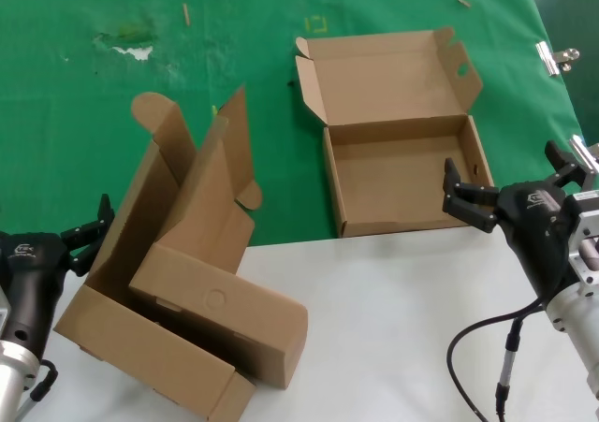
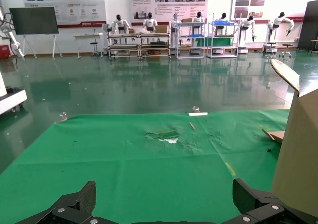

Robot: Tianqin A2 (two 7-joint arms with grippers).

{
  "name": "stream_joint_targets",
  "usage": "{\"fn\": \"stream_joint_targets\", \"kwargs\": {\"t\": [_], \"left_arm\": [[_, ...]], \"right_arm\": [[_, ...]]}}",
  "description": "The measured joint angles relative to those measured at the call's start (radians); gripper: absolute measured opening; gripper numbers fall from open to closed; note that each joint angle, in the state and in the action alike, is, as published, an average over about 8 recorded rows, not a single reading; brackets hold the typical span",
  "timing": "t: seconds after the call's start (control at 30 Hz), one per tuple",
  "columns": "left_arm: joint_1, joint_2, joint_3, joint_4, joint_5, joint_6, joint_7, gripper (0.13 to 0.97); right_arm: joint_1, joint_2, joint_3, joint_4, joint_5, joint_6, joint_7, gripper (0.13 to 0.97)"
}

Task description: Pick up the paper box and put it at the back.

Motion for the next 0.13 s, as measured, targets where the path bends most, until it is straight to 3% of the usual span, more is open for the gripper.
{"fn": "stream_joint_targets", "kwargs": {"t": [0.13], "left_arm": [[0.0, 0.0, 0.0, 0.0, 0.0, 0.0, 0.0, 0.966]], "right_arm": [[0.0, 0.0, 0.0, 0.0, 0.0, 0.0, 0.0, 0.966]]}}
